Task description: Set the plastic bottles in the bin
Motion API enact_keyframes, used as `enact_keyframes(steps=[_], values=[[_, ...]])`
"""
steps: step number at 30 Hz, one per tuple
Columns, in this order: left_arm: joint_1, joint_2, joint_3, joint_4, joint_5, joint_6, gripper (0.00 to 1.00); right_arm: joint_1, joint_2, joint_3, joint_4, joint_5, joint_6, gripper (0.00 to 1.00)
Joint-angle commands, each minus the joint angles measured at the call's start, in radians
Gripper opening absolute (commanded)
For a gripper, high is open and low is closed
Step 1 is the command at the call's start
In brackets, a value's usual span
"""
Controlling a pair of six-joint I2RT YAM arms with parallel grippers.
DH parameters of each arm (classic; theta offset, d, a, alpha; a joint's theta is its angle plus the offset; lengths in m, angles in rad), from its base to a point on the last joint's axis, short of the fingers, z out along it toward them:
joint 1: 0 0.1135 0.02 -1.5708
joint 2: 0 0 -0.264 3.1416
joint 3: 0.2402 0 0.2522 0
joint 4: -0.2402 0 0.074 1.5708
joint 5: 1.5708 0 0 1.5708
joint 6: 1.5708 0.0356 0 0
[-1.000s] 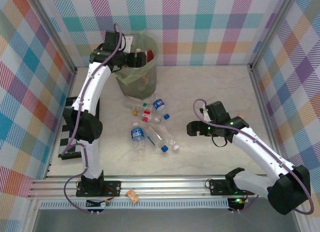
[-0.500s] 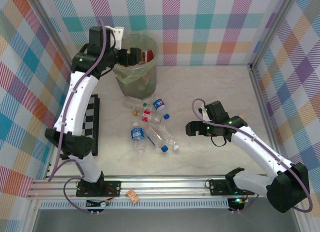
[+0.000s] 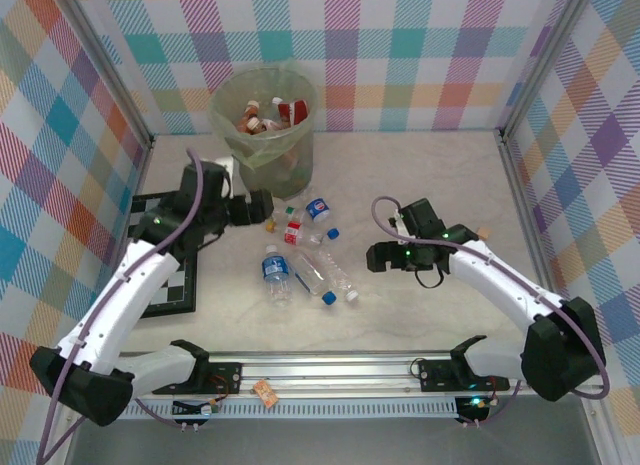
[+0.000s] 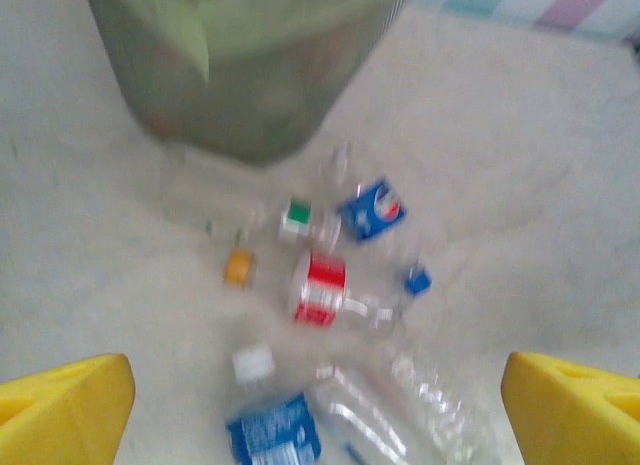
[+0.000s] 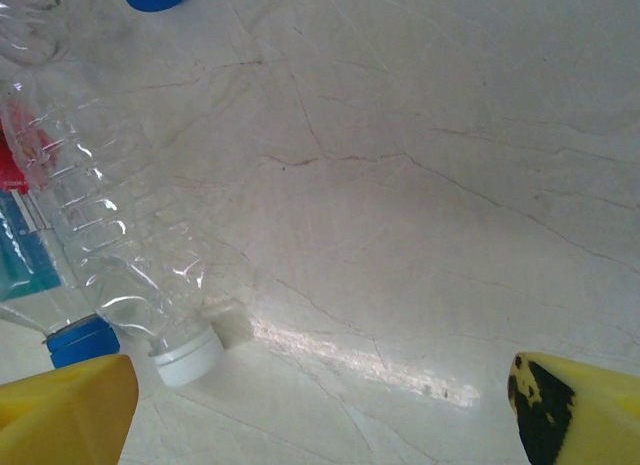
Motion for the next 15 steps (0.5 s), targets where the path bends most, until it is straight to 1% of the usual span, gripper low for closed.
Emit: enact_keyframes(steps=[1,5,9,11,15], values=[[-0.048,-0.025,-0.153,0.04,-0.002,-0.153,0.94,-0.006,0.035,0.038,0.051,-0.032,-0.007,0.95],[-0.108,0.005,-0.275,0.082,0.002,-0.209,0.94,-0.006,0.068,0.046,0.09,-0.052,-0.001,0.95],[-0.184,0.048,-0.377,0.167,0.017,-0.299,0.94,-0.005,0.104,0.082,0.069,-0.042,-0.018,0.95],[-0.202,0.075,-0.415,0.187,0.012,-0.333,0.93,-0.006,0.109,0.086,0.067,-0.041,-0.016,0.95],[-0.223,0.112,-0.494,0.248,-0.001,-0.413,0.89,-0.006,0.113,0.08,0.076,-0.046,-0.009,0.95]])
